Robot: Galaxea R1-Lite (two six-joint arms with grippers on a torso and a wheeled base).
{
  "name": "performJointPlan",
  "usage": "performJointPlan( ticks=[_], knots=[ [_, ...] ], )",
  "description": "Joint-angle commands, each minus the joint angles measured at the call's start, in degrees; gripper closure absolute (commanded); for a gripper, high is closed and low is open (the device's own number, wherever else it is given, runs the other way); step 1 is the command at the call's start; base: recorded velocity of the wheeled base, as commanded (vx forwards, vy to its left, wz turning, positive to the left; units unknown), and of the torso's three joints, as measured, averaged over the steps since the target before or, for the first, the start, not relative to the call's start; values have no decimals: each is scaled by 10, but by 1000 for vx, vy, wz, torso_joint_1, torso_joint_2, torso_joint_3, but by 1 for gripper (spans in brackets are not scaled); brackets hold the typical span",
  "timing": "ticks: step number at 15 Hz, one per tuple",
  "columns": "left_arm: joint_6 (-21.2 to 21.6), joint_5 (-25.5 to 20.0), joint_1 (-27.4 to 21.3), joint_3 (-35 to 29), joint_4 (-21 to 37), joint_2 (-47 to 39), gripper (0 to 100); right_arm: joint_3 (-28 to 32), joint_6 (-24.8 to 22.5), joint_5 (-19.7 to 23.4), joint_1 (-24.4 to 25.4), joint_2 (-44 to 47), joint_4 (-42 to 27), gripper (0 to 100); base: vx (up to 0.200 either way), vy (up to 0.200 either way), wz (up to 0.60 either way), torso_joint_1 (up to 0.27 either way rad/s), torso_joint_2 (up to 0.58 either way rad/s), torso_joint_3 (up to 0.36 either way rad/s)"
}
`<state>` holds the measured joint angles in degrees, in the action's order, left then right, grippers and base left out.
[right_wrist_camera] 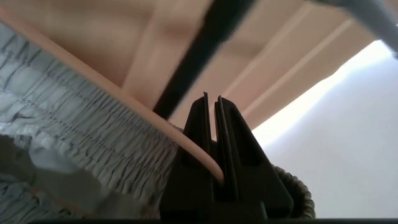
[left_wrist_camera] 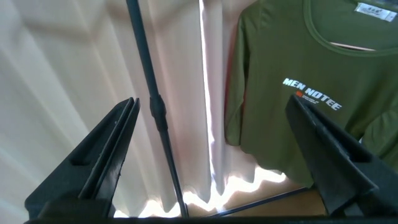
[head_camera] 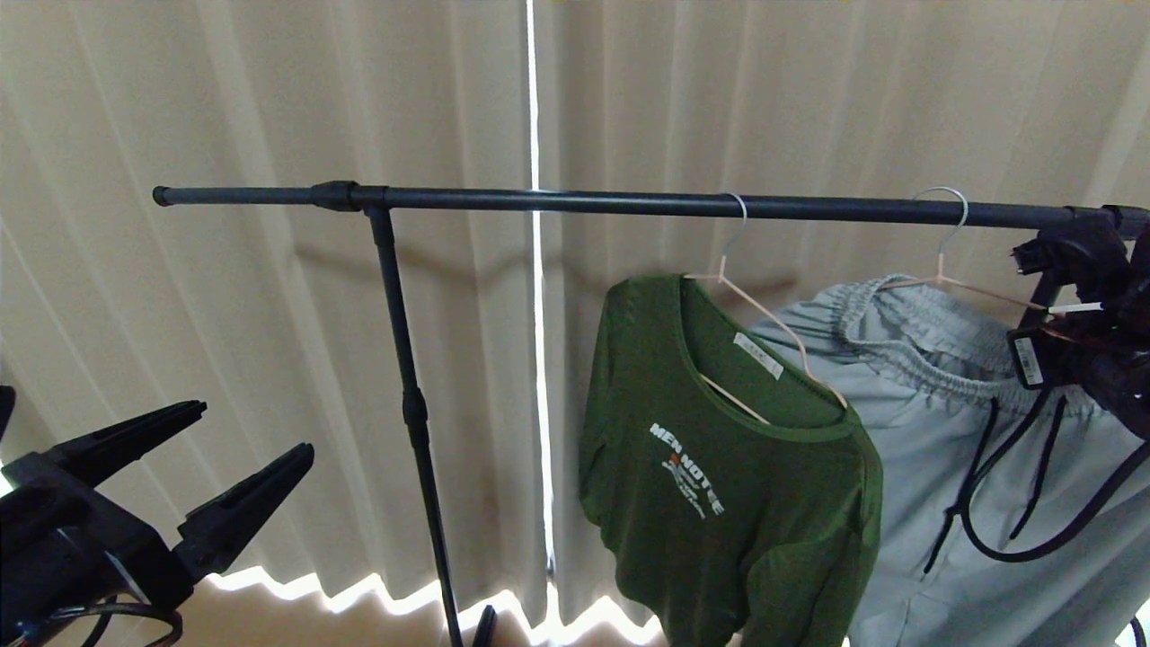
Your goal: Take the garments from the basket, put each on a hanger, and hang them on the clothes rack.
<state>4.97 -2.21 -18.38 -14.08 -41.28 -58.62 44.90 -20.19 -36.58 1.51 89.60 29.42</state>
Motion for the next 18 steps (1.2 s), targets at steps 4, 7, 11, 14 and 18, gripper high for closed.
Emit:
performJointPlan(
  ticks=[4,7,11,14,18],
  knots=[
    [0,0,0,2,0,-1,0,-32,1,1,21,-10,0,0,0,0,0,0,0,0],
    [0,0,0,2,0,-2,0,-58,18,10,27,-23,1,0,0,0,0,0,0,0],
    [1,-1,2,1,0,-2,0,-133,125,129,75,-89,1,0,0,0,0,0,0,0],
    [3,0,4,-2,0,-1,0,-168,216,232,103,-152,34,0,0,0,0,0,0,0],
    [9,4,5,3,0,21,0,-223,236,247,102,-156,164,0,0,0,0,0,0,0]
  ],
)
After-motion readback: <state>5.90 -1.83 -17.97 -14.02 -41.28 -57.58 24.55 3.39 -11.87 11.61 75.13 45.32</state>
